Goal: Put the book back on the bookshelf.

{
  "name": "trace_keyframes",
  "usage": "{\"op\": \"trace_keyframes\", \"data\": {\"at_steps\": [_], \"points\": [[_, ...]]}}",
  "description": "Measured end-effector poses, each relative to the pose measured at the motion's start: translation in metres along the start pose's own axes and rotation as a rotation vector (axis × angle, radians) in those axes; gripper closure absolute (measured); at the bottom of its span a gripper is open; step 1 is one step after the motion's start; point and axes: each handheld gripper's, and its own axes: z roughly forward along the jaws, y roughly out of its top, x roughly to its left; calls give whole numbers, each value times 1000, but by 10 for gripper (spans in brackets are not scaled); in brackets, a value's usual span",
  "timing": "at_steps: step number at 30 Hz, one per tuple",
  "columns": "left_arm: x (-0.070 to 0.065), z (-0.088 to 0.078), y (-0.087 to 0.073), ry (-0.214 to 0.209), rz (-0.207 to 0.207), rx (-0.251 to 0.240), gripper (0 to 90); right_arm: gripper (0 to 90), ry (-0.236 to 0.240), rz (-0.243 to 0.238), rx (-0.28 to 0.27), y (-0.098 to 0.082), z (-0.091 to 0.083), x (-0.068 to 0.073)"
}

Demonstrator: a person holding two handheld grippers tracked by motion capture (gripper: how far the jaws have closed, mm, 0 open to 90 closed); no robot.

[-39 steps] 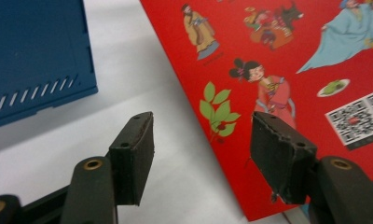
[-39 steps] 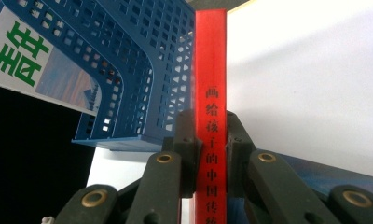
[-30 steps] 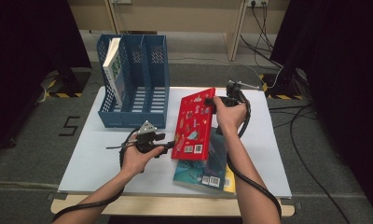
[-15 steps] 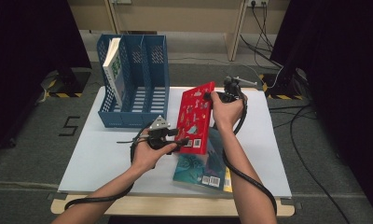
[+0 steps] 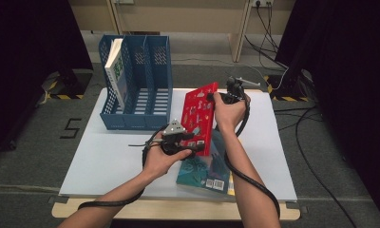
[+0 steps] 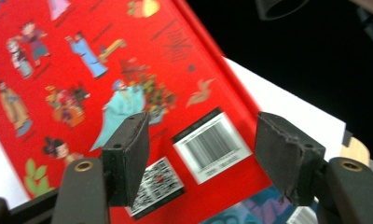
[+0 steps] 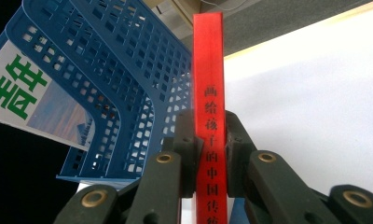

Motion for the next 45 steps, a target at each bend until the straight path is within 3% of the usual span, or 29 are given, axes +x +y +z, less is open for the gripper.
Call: {"op": "trace_keyframes", "data": {"at_steps": [6,13,20,30,45], "points": [[-7,0,4,2,24,-12,353,798,-4,-7,-4,0,0,2],[-8,-2,4,-22,0,-14,354,799,-10,-12,-8,0,0,2],[-10,4,2,-22,16,7,352,799,-18,-18,-11,-1,1,3],[-11,11,4,-1,24,18,338,798,-19,-34,-24,-1,-2,7],[2,23,0,47,40,41,343,792,-13,-99,-74,3,-22,15]]}}
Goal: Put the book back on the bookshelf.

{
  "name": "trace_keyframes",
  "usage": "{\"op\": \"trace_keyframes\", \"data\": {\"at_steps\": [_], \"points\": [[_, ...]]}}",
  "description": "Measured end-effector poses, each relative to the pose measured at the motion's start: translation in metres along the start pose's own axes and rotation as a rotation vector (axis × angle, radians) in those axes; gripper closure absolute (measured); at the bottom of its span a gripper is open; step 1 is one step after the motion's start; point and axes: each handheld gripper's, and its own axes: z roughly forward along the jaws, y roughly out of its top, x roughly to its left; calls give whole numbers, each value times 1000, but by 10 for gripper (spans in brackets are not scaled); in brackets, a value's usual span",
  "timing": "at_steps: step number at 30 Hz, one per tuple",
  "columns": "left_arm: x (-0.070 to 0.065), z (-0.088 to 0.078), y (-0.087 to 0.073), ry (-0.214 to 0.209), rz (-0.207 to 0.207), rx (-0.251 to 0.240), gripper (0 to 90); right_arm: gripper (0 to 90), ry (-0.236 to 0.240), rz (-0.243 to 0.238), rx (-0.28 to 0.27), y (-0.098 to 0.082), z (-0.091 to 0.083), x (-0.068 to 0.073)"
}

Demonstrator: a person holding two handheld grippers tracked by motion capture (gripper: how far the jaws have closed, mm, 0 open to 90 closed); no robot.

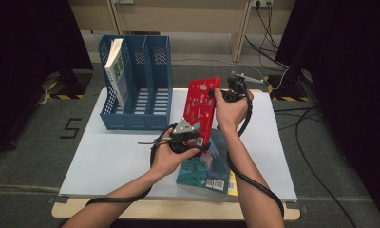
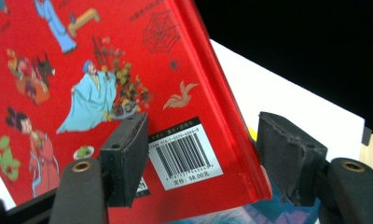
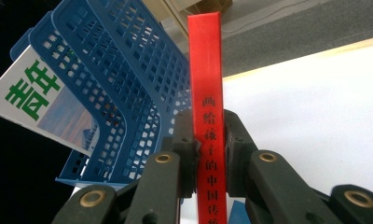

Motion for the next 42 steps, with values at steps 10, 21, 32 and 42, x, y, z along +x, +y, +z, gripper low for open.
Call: {"op": "trace_keyframes", "data": {"at_steps": [10,21,32,42], "points": [[14,6,-9,80,24,32,384,788,-14,-54,-18,-1,-8,10],[22,5,-18,92,8,49,383,783,-11,-79,2,-6,-12,12],[17,-4,18,170,49,-51,339,769,-4,-83,9,-11,-17,21],[12,-4,46,212,67,-113,305,758,3,-90,0,-16,-18,31]]}}
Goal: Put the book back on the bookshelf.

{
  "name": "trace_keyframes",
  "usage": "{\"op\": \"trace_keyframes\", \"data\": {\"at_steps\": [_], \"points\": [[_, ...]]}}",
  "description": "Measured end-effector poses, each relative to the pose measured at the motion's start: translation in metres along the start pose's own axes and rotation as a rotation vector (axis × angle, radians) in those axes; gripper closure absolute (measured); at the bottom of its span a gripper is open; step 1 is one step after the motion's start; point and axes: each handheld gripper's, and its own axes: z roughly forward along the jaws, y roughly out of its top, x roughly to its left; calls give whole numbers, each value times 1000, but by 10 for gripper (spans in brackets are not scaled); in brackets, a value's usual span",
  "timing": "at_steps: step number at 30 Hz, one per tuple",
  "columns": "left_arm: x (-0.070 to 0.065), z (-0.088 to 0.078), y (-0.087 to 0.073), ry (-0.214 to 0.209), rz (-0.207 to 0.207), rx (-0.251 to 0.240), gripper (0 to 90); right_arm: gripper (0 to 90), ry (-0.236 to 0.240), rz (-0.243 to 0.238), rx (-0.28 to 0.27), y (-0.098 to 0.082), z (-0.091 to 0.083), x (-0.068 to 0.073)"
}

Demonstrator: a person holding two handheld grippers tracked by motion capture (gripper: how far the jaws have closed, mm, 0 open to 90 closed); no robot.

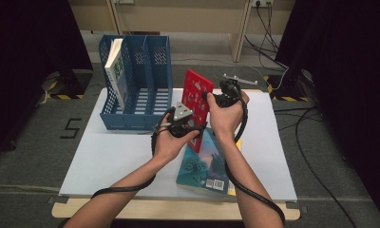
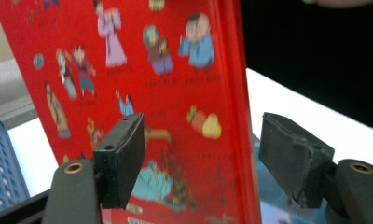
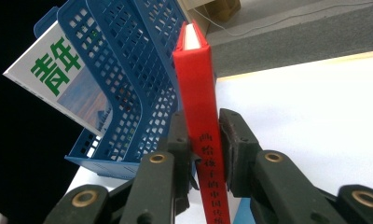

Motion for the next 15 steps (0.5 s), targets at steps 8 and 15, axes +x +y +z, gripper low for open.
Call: {"op": "trace_keyframes", "data": {"at_steps": [8,15], "points": [[-5,9,8,39,31,1,298,756,-6,-8,-1,0,0,1],[-7,16,8,86,42,16,295,749,2,-4,-1,-1,-1,4]]}}
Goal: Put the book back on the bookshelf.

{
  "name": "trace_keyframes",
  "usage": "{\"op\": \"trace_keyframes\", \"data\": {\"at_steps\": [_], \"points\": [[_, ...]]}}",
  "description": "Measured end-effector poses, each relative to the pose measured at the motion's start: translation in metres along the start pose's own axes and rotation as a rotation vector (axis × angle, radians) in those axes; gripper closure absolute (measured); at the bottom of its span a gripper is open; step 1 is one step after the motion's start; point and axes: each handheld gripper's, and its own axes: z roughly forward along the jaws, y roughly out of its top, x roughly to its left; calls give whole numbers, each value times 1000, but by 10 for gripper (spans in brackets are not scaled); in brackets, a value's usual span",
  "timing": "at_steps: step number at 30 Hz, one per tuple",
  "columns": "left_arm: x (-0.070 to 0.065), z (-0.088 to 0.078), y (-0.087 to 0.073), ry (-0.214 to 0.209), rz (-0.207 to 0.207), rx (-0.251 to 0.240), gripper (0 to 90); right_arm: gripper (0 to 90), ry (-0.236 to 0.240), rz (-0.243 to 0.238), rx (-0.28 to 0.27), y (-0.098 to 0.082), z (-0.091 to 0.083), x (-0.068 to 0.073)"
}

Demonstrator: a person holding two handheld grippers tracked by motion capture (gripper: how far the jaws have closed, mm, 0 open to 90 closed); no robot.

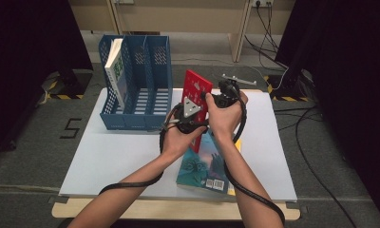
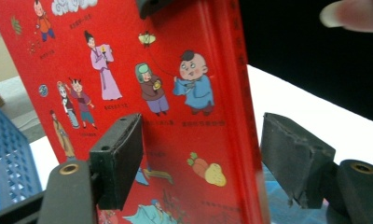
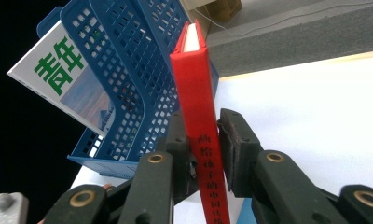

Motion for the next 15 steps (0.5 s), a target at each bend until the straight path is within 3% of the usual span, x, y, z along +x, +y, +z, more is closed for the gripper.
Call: {"op": "trace_keyframes", "data": {"at_steps": [8,15], "points": [[1,2,1,66,32,0,285,739,7,3,-5,-1,1,6],[1,1,1,84,24,0,275,733,9,2,-8,-2,2,9]]}}
